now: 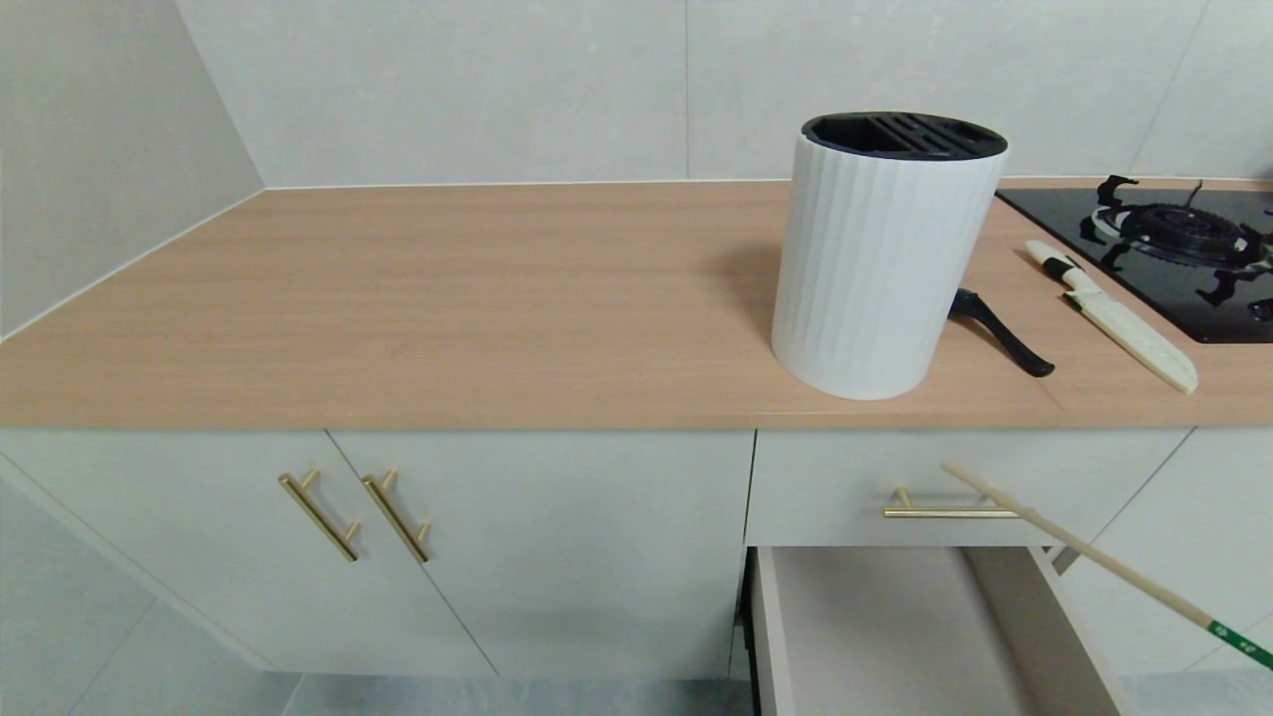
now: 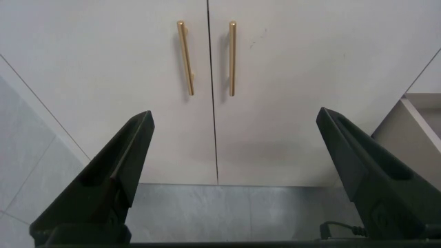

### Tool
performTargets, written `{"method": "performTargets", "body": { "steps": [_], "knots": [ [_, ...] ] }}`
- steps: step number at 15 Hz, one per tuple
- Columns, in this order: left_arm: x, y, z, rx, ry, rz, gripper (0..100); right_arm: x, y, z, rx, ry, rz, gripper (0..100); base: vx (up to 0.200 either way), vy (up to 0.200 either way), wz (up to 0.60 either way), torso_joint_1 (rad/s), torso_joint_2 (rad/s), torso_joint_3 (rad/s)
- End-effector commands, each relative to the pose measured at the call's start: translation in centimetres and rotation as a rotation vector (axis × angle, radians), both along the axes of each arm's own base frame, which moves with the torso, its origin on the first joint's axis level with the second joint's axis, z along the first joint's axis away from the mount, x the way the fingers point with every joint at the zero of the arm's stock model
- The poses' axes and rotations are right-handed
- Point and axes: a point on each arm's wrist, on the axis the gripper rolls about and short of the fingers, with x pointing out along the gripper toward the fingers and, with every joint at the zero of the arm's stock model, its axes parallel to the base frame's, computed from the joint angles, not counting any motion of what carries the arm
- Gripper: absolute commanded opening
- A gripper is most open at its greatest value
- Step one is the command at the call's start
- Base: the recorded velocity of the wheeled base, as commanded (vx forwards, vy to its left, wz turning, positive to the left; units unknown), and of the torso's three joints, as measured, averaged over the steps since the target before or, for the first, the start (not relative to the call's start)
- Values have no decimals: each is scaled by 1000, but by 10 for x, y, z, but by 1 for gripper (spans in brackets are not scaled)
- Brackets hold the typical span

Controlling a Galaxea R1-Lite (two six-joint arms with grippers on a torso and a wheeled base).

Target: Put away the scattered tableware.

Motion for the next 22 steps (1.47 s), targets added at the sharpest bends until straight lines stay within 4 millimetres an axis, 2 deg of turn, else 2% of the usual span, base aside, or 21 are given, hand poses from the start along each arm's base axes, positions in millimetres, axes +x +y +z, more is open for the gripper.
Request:
{"method": "performTargets", "body": {
  "steps": [1, 5, 10, 22],
  "knots": [
    [0, 0, 0, -2, 1, 1, 100, 14, 10, -13, -41, 78, 28, 0, 0, 0, 0, 0, 0, 0],
    [0, 0, 0, -2, 1, 1, 100, 21, 16, -22, -26, 128, 63, 0, 0, 0, 0, 0, 0, 0],
    [0, 0, 0, -2, 1, 1, 100, 28, 20, -40, -38, 102, 80, 0, 0, 0, 0, -28, 64, 37],
    [0, 0, 0, -2, 1, 1, 100, 33, 22, -54, -50, 84, 79, 0, 0, 0, 0, -187, 442, 252]
  ]
}}
